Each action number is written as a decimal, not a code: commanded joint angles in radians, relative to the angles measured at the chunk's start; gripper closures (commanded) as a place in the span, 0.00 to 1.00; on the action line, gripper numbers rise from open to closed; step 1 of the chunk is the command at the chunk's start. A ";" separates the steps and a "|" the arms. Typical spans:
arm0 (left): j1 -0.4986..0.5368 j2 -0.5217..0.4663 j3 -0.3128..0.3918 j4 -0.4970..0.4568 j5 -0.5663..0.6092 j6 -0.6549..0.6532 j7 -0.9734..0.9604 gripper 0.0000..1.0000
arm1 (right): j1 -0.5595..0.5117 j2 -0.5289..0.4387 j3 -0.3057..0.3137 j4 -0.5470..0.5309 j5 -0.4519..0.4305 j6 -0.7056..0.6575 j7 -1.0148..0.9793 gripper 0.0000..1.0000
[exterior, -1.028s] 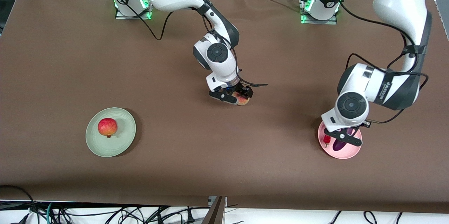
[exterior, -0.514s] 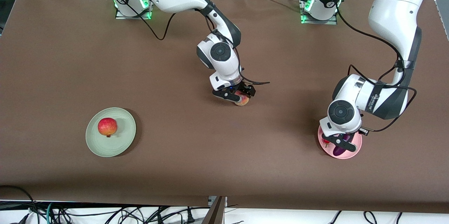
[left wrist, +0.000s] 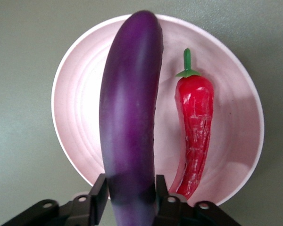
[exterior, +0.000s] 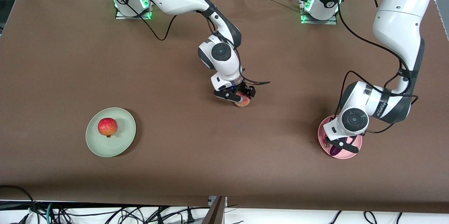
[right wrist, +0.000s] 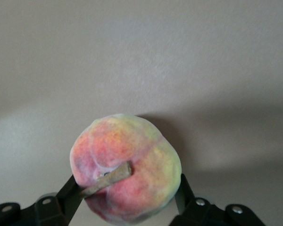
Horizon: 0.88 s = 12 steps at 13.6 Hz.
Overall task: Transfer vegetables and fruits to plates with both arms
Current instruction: 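Lower the eggplant onto the pink plate while the right gripper grasps the peach, then release the eggplant and withdraw the left gripper while the right gripper carries the peach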
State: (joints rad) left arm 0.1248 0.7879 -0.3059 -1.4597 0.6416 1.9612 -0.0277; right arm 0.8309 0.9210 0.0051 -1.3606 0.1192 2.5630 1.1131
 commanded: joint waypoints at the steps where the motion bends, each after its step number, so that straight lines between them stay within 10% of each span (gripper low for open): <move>1: 0.010 -0.021 -0.012 0.022 -0.026 -0.019 0.025 0.00 | 0.002 -0.020 -0.045 0.005 -0.029 -0.003 -0.002 0.71; 12: 0.065 -0.491 -0.007 0.032 -0.462 -0.272 0.025 0.00 | -0.406 -0.208 -0.109 -0.006 -0.027 -0.621 -0.839 0.71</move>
State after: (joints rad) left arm 0.1533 0.3758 -0.3133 -1.3915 0.2564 1.7157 -0.0270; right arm 0.4924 0.7428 -0.1222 -1.3434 0.0931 2.0094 0.3917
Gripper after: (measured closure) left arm 0.000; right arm 0.189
